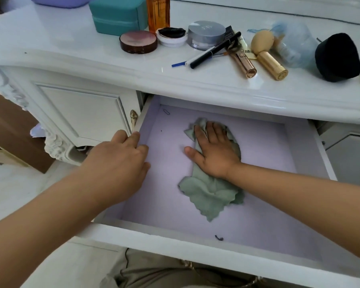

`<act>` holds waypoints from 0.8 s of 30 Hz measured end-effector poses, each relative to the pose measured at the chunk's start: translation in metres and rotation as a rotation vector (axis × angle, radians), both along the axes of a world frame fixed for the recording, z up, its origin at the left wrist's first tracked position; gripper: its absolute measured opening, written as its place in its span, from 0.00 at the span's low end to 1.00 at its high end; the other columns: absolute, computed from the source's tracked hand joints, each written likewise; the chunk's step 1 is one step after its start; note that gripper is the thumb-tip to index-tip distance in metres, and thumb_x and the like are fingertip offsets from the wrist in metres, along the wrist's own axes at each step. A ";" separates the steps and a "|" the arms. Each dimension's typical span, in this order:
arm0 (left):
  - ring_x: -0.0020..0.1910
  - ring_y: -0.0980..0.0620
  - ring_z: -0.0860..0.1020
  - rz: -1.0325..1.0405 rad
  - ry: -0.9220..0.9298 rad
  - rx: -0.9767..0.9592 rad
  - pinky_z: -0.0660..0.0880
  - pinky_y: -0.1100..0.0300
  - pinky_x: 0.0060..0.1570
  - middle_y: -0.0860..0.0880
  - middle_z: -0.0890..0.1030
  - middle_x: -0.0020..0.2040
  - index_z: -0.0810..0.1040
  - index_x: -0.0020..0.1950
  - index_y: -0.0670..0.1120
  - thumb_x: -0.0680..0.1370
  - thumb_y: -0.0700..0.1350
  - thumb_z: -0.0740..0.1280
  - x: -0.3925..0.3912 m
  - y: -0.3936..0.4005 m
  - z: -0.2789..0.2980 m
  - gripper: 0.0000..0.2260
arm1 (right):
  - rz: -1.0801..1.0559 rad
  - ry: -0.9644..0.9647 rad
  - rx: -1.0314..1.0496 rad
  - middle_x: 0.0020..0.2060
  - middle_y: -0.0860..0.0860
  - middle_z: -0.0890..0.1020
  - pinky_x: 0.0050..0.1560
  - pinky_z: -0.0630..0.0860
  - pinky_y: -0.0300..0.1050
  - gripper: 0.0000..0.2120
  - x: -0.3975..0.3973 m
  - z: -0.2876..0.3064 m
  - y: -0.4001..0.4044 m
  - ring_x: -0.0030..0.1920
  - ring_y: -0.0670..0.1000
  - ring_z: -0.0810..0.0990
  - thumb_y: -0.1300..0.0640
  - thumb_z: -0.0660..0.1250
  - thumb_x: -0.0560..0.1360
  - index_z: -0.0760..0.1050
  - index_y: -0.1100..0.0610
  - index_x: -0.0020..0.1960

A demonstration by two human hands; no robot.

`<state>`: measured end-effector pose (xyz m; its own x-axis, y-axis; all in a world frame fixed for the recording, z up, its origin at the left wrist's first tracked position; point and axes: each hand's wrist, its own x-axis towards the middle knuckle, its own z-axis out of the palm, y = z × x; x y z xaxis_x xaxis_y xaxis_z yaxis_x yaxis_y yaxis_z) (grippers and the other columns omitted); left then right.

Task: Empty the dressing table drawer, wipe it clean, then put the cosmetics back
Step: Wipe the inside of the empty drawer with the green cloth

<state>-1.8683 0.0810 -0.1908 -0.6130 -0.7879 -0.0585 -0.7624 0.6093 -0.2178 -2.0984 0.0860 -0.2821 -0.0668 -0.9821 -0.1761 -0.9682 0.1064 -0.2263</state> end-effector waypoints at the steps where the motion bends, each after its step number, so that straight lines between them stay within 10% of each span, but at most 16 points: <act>1: 0.61 0.45 0.68 0.006 -0.024 0.007 0.73 0.53 0.48 0.45 0.68 0.68 0.70 0.63 0.45 0.77 0.53 0.51 -0.002 0.001 0.002 0.20 | 0.026 -0.012 0.018 0.76 0.57 0.40 0.74 0.34 0.53 0.40 0.008 0.001 0.001 0.75 0.57 0.36 0.29 0.40 0.70 0.39 0.49 0.75; 9: 0.64 0.47 0.64 0.027 -0.028 0.056 0.71 0.54 0.53 0.48 0.64 0.71 0.66 0.66 0.47 0.79 0.54 0.50 -0.001 0.002 0.007 0.19 | 0.372 -0.039 0.285 0.67 0.51 0.23 0.69 0.26 0.51 0.53 0.018 0.019 0.032 0.68 0.52 0.21 0.26 0.59 0.63 0.27 0.42 0.71; 14: 0.62 0.49 0.63 0.052 0.066 0.099 0.70 0.57 0.51 0.50 0.66 0.67 0.66 0.63 0.47 0.79 0.52 0.51 -0.001 -0.001 0.004 0.16 | 0.340 -0.041 0.145 0.74 0.49 0.33 0.72 0.32 0.47 0.45 0.002 0.011 0.029 0.72 0.47 0.29 0.21 0.41 0.62 0.31 0.41 0.72; 20: 0.49 0.50 0.65 0.155 0.216 0.162 0.67 0.56 0.43 0.47 0.73 0.55 0.68 0.49 0.45 0.78 0.46 0.56 0.000 -0.006 0.006 0.05 | 0.080 -0.063 -0.010 0.76 0.57 0.40 0.73 0.35 0.49 0.40 0.023 0.003 -0.019 0.75 0.55 0.38 0.36 0.51 0.75 0.36 0.57 0.75; 24: 0.60 0.48 0.67 0.157 0.123 0.157 0.72 0.53 0.49 0.50 0.65 0.67 0.65 0.65 0.45 0.78 0.46 0.57 0.002 -0.003 0.000 0.16 | 0.052 -0.103 -0.044 0.76 0.59 0.42 0.73 0.36 0.48 0.43 0.032 -0.003 -0.059 0.76 0.56 0.39 0.35 0.53 0.75 0.37 0.59 0.75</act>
<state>-1.8665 0.0779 -0.1904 -0.4942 -0.8609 -0.1206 -0.8651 0.5008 -0.0299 -2.0659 0.0269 -0.2853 0.0004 -0.9907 -0.1360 -0.9435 0.0447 -0.3283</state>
